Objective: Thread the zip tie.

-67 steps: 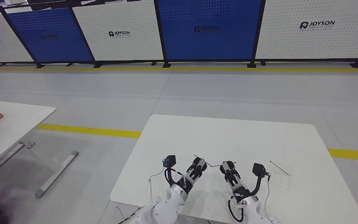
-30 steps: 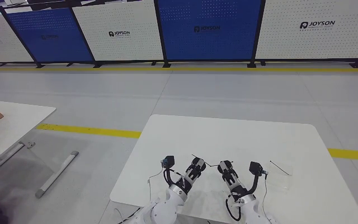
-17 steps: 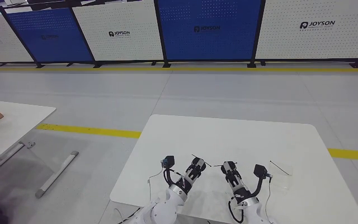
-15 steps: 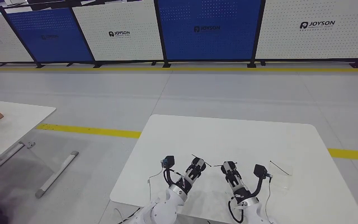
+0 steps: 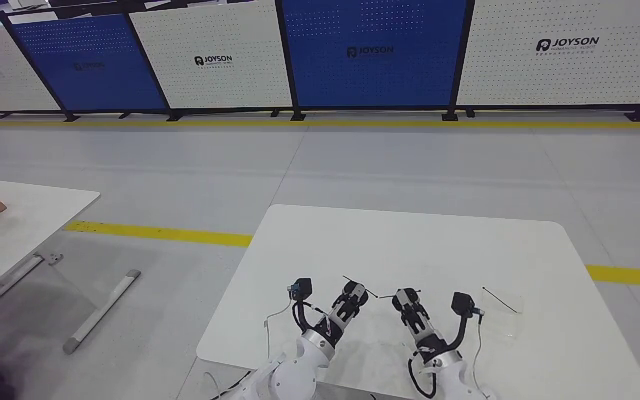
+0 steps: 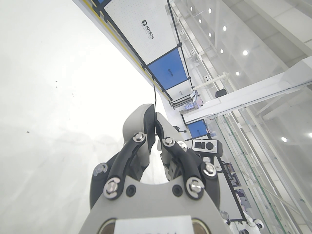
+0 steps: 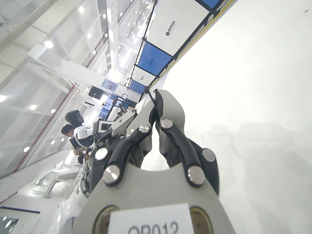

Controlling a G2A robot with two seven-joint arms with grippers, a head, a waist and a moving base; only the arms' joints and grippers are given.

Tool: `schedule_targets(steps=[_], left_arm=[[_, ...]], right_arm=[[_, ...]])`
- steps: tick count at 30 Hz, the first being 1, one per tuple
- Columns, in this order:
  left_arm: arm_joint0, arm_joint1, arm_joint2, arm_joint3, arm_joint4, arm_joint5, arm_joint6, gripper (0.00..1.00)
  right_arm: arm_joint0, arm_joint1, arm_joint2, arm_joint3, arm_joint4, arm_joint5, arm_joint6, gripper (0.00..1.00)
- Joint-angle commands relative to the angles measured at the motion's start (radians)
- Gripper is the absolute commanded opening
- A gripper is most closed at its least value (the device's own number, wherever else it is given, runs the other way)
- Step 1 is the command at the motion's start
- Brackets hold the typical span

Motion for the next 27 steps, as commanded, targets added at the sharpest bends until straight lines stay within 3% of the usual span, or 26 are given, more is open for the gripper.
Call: schedule_targets(steps=[1,16,27], left_arm=[[0.000,0.000,0.000,0.000,0.000,0.000,0.000,0.00],[0.000,0.000,0.000,0.000,0.000,0.000,0.000,0.00],[0.000,0.000,0.000,0.000,0.000,0.000,0.000,0.00]], right_arm=[[0.001,-0.002,0.000,-0.001,-0.004,0.005,0.001,0.00],[0.009,-0.016,-0.008,0.009,-0.029,0.034,0.006,0.00],[-0.018,-0.020,0.014,-0.002,-0.035,-0.002,-0.016,0.00]])
